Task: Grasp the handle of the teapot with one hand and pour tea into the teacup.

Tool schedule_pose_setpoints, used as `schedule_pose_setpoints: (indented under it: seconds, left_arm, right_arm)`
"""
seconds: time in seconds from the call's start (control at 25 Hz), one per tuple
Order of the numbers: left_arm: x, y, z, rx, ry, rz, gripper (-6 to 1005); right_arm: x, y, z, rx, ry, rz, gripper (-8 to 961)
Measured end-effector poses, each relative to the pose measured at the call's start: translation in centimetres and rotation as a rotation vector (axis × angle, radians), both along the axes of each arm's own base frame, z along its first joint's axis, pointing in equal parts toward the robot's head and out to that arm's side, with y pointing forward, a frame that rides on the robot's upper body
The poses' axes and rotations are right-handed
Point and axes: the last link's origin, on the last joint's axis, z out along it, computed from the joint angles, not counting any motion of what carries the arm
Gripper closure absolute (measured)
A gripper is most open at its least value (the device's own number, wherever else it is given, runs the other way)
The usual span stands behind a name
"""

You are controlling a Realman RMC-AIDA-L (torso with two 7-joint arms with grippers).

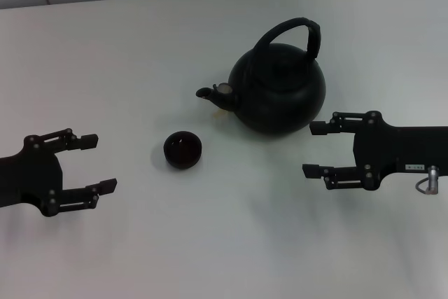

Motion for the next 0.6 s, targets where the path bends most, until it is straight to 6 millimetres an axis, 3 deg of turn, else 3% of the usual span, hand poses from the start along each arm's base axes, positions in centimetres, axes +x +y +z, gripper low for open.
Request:
schedule_pose_setpoints:
  seconds: [0.6]
  left_arm:
    - [0.2, -0.06, -0.19, -0.01, -0.007, 0.001, 197]
  right_arm:
    - [-0.56, 0.6, 0.19, 0.006, -0.013, 0.026, 214]
